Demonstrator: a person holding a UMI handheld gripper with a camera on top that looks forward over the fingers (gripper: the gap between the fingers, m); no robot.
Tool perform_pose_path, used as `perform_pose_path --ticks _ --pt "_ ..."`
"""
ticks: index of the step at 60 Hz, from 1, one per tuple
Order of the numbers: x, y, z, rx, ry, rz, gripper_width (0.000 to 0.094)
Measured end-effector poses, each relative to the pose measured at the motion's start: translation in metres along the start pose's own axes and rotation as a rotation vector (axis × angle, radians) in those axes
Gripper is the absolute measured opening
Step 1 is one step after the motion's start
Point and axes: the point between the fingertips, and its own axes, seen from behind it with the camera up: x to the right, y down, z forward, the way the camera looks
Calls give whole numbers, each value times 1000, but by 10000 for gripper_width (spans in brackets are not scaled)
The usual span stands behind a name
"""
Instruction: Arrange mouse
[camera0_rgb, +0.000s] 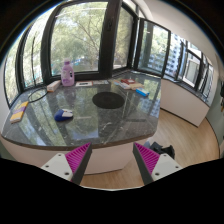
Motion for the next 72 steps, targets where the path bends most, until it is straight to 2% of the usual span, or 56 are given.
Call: perform_pose_path --ticks 9,17,25,34,41,56,59,64,67,72 --pt "-92 17 25 -2 -130 -18 854" --pt "-176 9 61 24 -234 -20 859" --pt "-244 -11 106 49 -288 -21 861" --pt "-284 -37 164 62 -282 -11 857" --pt "-291 -49 206 39 -227 12 863" --pt "-311 -86 249 38 -188 22 846" --pt "-314 -90 257 37 -180 20 799" --pt "-312 -96 266 35 -151 -18 648" --pt "-316 -98 268 31 -161 -20 506" --pt "-317 -99 269 29 -169 -52 464"
